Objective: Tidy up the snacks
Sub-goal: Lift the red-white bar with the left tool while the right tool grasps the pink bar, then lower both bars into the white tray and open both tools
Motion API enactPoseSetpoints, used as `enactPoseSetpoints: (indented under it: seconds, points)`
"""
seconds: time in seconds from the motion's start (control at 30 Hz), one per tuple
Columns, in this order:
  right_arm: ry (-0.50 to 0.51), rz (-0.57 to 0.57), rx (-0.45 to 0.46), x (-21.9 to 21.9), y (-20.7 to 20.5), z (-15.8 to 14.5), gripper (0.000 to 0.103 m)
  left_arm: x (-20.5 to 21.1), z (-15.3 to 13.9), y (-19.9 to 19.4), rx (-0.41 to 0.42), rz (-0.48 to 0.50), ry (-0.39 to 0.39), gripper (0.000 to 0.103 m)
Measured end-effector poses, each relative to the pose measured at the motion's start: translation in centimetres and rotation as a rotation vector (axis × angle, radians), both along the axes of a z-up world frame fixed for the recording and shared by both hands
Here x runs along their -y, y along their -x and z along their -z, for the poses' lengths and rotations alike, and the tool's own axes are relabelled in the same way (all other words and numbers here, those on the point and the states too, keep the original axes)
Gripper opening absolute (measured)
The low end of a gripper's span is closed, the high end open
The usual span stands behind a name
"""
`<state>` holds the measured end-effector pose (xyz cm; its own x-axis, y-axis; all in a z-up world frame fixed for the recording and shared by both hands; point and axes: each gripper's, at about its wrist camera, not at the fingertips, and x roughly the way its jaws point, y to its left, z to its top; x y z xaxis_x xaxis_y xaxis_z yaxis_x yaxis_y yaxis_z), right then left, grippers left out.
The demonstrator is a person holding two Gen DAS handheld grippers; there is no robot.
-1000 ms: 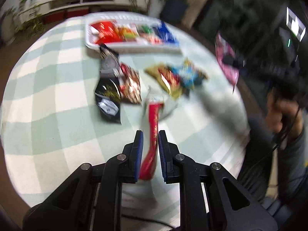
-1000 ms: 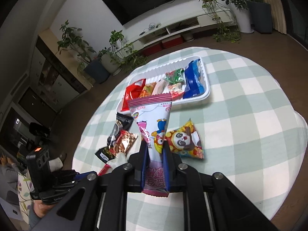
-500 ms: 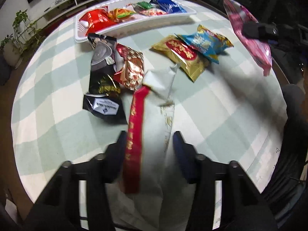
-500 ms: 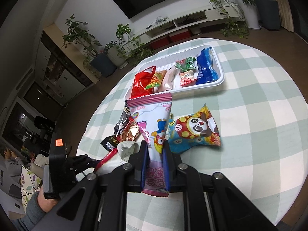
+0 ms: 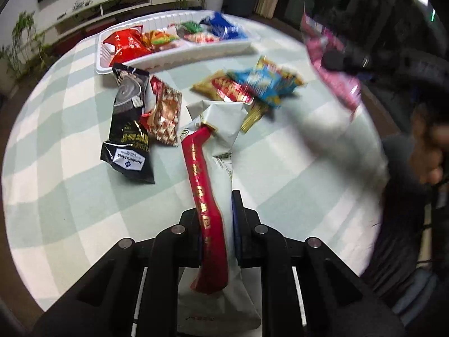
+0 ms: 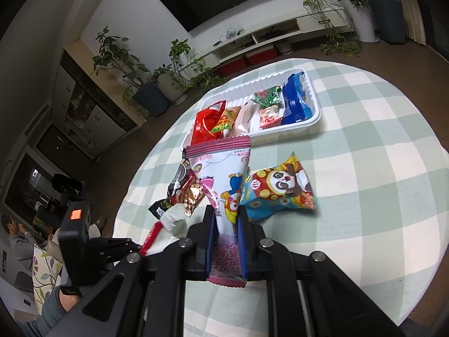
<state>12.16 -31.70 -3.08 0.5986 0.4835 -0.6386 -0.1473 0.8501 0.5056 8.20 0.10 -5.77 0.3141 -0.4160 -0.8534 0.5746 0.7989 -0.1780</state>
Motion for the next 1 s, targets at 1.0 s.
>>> enactPoseSetpoints:
  seconds: [1.0]
  points:
    - [0.108,0.016,-0.052,1.3,-20.4,-3.1,0.016,4.1,-7.1,-26.4,-0.024,-0.199,0.251,0.014]
